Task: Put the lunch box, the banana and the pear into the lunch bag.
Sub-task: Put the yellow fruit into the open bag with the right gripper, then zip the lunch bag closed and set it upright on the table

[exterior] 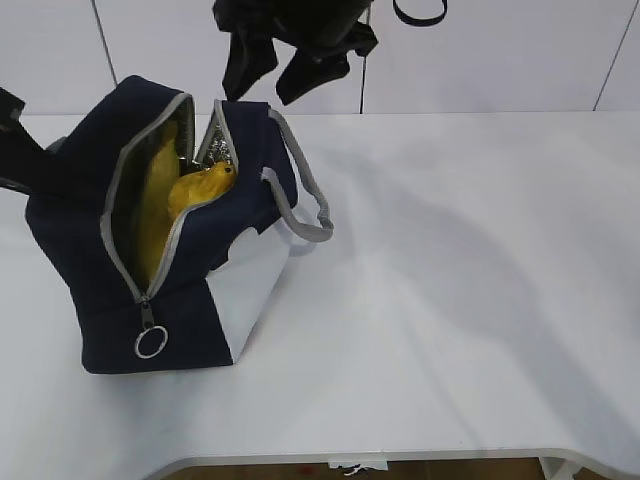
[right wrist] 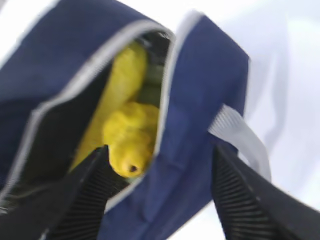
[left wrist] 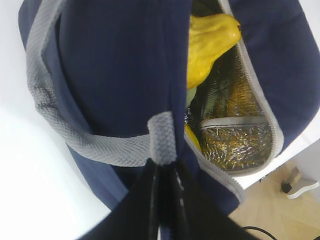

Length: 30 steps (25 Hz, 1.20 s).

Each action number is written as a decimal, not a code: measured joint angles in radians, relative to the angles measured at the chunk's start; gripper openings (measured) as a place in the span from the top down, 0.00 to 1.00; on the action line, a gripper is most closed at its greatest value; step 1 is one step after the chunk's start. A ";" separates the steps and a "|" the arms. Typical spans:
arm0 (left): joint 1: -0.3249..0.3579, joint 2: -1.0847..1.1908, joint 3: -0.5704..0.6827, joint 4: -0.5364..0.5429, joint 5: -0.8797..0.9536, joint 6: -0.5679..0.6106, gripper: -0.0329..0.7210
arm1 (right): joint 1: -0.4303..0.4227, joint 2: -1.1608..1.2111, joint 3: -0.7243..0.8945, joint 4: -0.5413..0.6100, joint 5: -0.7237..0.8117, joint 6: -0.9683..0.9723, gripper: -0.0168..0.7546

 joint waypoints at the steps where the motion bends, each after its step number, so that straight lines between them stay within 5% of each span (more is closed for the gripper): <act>1: 0.000 0.000 0.000 0.000 0.000 0.000 0.96 | 0.000 0.000 0.017 -0.008 0.004 0.006 0.34; 10: 0.000 0.000 0.000 -0.004 0.002 0.000 0.96 | 0.000 0.003 0.125 -0.038 0.004 0.017 0.39; 15: 0.000 0.000 0.000 -0.087 0.007 0.000 0.95 | 0.000 0.014 0.131 -0.038 0.004 0.017 0.73; 16: -0.002 0.000 0.000 -0.116 0.007 0.005 0.95 | 0.000 0.014 0.131 -0.040 0.004 0.017 0.89; 17: -0.008 0.000 0.000 -0.132 0.007 0.005 0.95 | 0.000 0.014 0.131 -0.050 0.004 0.017 0.94; 30: -0.204 0.087 0.000 -0.452 -0.101 0.086 0.95 | 0.000 -0.142 0.222 -0.333 0.016 0.027 0.97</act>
